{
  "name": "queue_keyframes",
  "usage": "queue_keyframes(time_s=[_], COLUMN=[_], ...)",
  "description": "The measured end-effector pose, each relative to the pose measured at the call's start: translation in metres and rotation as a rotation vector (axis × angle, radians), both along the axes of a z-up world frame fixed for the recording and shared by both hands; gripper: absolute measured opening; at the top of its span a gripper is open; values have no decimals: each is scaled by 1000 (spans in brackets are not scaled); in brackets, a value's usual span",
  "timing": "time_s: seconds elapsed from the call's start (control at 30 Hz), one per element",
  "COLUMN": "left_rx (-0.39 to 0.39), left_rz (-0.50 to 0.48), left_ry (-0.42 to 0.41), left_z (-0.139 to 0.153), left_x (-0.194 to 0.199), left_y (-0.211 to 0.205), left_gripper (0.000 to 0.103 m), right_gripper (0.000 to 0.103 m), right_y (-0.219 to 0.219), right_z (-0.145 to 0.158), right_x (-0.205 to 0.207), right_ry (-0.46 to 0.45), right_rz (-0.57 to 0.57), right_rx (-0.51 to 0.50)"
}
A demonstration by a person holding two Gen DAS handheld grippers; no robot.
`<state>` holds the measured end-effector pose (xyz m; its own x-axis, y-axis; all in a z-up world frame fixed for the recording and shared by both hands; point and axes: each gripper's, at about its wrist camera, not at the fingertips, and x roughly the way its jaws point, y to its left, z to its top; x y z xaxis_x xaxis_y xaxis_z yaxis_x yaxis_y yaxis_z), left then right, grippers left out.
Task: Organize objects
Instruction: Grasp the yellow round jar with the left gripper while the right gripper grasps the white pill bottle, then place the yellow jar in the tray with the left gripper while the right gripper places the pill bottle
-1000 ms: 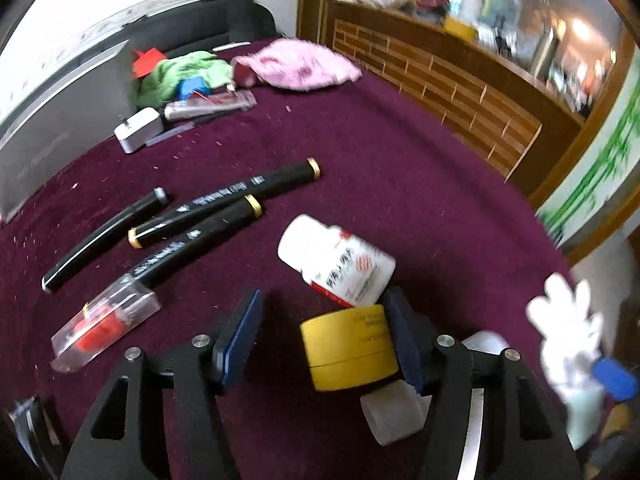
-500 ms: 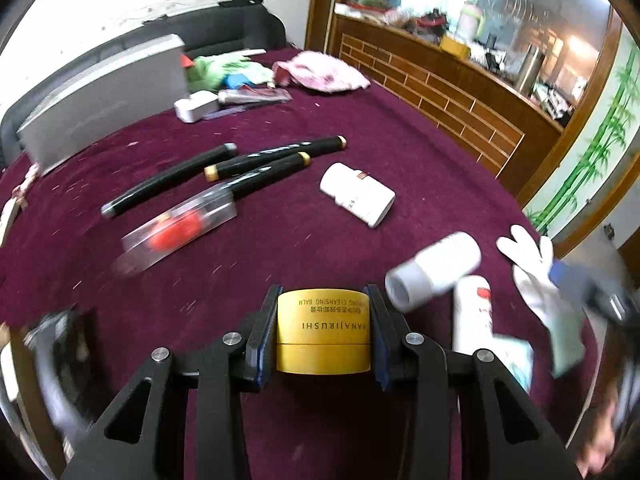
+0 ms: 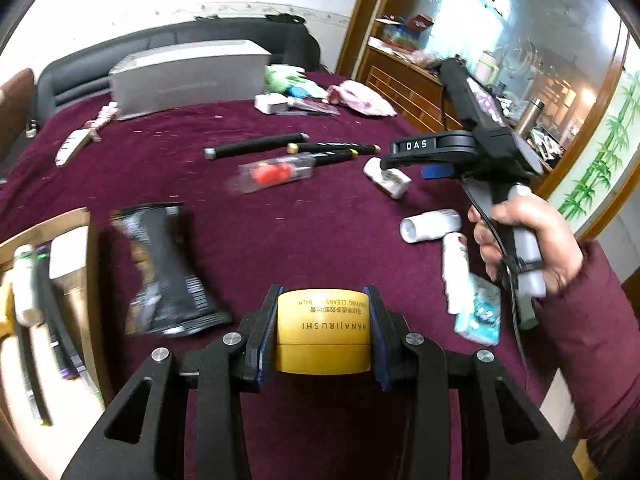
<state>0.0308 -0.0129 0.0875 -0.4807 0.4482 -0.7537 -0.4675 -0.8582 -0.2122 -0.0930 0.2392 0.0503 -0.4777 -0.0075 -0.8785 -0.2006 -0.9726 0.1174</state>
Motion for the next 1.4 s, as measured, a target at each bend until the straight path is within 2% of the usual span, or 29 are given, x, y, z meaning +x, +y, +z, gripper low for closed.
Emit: queue_keyframes(time_s=[0.13,0.2,0.23,0.27,0.3,0.5,0.67,0.8,0.93,1.1,1.23,1.4], left_rx=[-7,-12,-18,-11,-2,5,46,65,30,15,-6,-49], left_rz=[42,66,83,98,107,151,184,255,371,472,497,502], left_ry=[34,49,53,53,48,51,48,58,85,63,50,-15], left_z=[2,1,0,-1,-3,-7,-2,4,5,-3,-12,-29], left_x=[4,3,2,1,0,-1,7,19,32,40,37,19], left_y=[-21,-28,-31,-36,-39,-59,-88,-129,-181,-227,-244,-263], left_gripper=[34,34,34,34,34,34,34,34,34,34,34,34], right_gripper=[57,43,42,34,32,31,32,32,32,32,32,32], right_y=[-2,-5,-6,-8,-9,-8,-11,-34,-81,-157,-222,-285], right_z=[-19,-23,-25,-24,-24,-17,-6,7,25,38,34,14], right_x=[-12,-15,-15,-15,-15,0,26,47,72,88,92,93], right_ry=[-71,-82,-82,-73,-71,-50,-27,-2,26,33,9,-62], right_rz=[8,4,-1,-5,-7,-17,2,69,188,344,446,522], right_rx=[-40,-28,-19,-8,1,-57,-214,-323,-441,-507,-526,-534])
